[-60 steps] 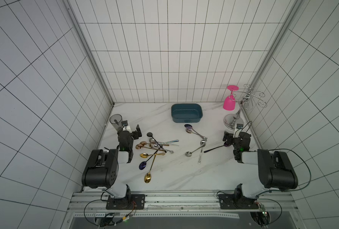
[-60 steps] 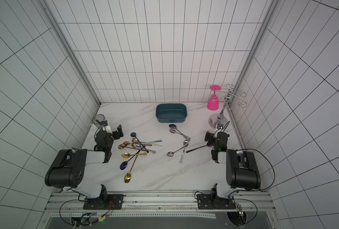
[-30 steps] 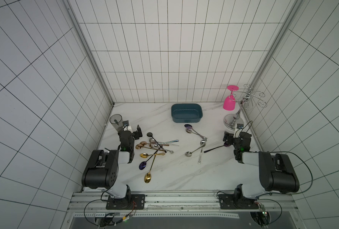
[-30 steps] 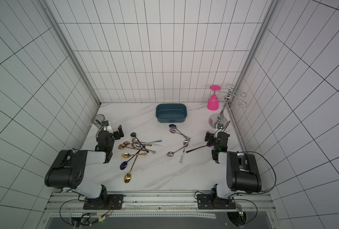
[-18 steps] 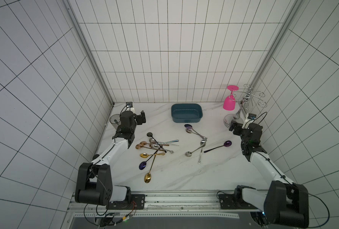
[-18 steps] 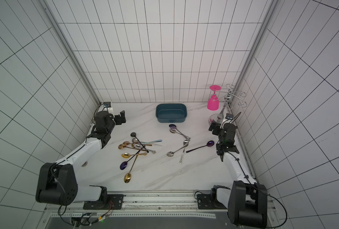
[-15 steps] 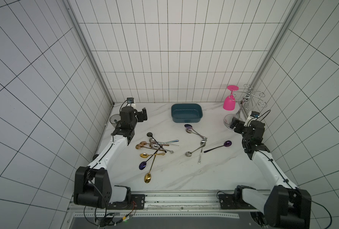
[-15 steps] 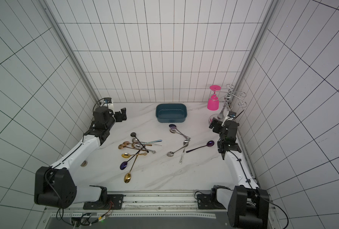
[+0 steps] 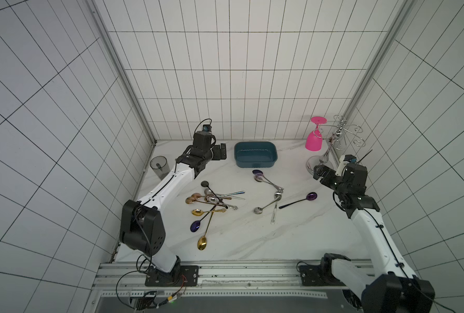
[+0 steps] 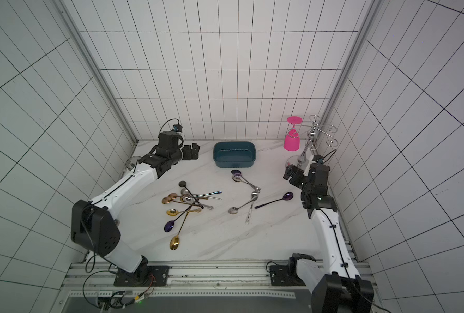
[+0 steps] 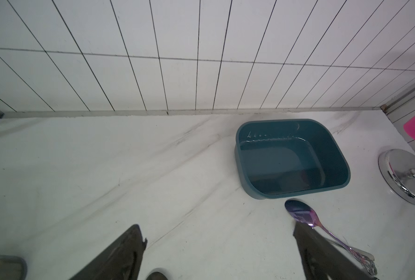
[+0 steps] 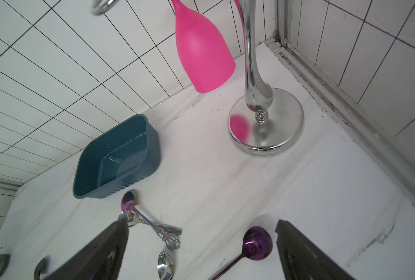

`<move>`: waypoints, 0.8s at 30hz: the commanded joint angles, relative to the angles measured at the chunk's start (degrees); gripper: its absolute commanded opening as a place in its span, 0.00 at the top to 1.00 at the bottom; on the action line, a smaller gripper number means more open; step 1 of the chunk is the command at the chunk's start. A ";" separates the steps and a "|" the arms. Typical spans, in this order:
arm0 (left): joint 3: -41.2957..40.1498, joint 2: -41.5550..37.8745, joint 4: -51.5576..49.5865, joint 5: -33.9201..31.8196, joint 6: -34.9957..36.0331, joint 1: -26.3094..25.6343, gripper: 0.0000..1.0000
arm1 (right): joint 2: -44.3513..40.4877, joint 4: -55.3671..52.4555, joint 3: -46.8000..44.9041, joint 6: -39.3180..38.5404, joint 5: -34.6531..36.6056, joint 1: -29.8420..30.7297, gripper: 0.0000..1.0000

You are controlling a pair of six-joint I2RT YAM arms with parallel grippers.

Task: Put the spoon into the storage box
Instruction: Pick up the storage box at the center of the board.

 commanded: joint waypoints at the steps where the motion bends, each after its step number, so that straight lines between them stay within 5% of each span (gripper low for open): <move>1: 6.33 5.32 -4.13 1.04 -3.65 -1.44 0.04 | -2.65 -6.29 2.84 -0.07 0.65 -0.05 0.01; 13: 31.67 29.70 -10.88 1.21 -4.62 -4.59 0.08 | -13.22 -13.46 -3.52 -1.15 -0.02 -0.12 0.01; 24: 39.58 40.28 -11.87 0.87 -4.20 -5.02 0.17 | -18.07 -15.78 -5.63 -2.35 1.24 -0.07 0.01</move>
